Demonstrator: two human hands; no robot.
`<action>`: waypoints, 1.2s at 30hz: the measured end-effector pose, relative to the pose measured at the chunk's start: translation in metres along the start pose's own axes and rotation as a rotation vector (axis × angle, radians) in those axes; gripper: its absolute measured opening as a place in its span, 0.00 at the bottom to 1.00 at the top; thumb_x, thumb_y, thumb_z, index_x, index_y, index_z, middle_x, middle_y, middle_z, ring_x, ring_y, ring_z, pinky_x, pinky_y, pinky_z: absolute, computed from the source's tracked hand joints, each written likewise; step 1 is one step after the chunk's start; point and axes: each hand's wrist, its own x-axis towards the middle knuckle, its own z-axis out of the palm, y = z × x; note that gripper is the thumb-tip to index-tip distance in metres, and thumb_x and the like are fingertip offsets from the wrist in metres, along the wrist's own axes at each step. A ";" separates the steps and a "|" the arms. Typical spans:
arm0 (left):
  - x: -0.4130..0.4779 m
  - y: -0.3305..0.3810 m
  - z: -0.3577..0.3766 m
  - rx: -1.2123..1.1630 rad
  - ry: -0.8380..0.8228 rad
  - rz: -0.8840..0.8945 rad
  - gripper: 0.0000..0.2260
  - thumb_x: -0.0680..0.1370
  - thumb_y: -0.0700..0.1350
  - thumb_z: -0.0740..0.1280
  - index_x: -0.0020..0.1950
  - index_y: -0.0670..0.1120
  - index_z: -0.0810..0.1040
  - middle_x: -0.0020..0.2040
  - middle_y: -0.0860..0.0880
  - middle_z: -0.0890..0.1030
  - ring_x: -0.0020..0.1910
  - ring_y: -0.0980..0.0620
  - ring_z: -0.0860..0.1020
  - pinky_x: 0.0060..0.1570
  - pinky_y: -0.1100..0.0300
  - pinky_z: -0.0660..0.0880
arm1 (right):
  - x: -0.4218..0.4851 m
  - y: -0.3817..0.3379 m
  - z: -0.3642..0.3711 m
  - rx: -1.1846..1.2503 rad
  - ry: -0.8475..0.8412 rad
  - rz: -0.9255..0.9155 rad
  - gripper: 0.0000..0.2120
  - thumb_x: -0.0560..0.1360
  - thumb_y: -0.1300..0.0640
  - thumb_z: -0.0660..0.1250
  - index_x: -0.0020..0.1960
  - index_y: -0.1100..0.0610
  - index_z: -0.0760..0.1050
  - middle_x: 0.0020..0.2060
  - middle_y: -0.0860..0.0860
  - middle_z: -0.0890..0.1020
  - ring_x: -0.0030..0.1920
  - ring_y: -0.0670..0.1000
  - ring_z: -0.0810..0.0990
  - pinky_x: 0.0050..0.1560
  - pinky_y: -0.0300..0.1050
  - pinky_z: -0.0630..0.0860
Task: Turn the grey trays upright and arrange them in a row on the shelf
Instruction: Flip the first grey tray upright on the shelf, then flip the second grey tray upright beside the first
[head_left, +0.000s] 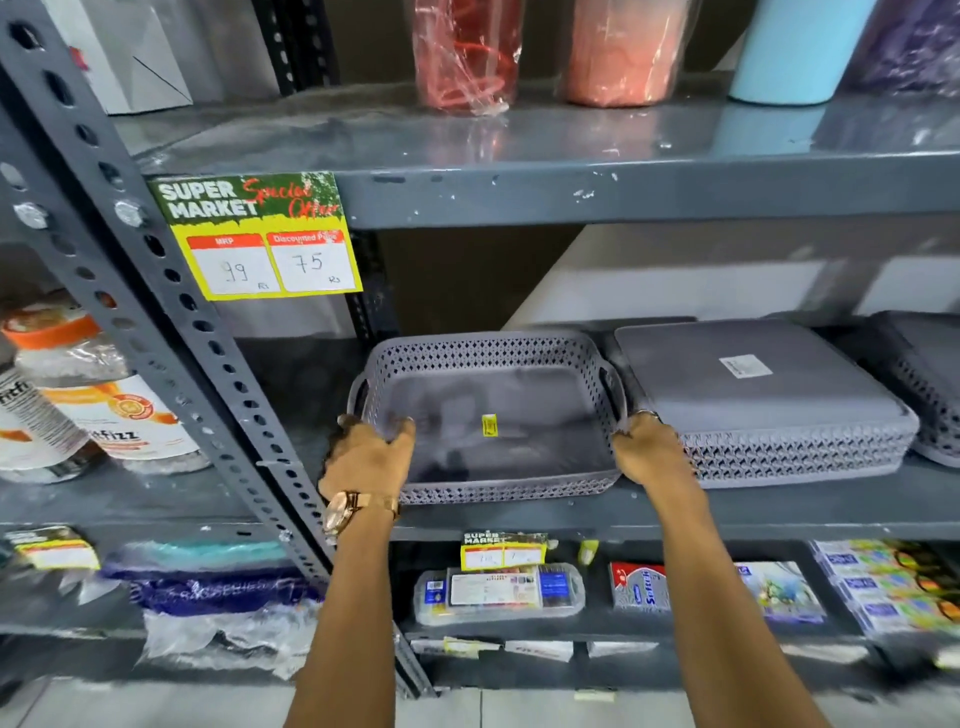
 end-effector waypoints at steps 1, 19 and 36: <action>-0.002 0.001 0.002 0.047 0.000 0.008 0.29 0.75 0.63 0.60 0.62 0.38 0.70 0.60 0.36 0.78 0.58 0.36 0.77 0.56 0.46 0.73 | -0.002 0.001 0.000 -0.005 -0.011 -0.003 0.05 0.76 0.65 0.57 0.47 0.64 0.72 0.46 0.62 0.76 0.49 0.61 0.76 0.50 0.50 0.72; -0.121 0.221 0.128 -0.230 -0.475 0.497 0.31 0.75 0.56 0.68 0.72 0.43 0.65 0.70 0.42 0.71 0.69 0.42 0.71 0.67 0.50 0.70 | 0.090 0.130 -0.174 0.084 0.329 -0.102 0.22 0.74 0.49 0.68 0.56 0.67 0.77 0.56 0.66 0.81 0.57 0.66 0.78 0.57 0.56 0.76; -0.124 0.265 0.194 -0.366 -0.152 -0.001 0.52 0.62 0.79 0.49 0.75 0.44 0.62 0.72 0.35 0.69 0.69 0.35 0.68 0.69 0.41 0.65 | 0.161 0.206 -0.223 0.544 -0.100 0.033 0.19 0.75 0.64 0.68 0.65 0.64 0.72 0.57 0.57 0.80 0.53 0.53 0.77 0.45 0.42 0.73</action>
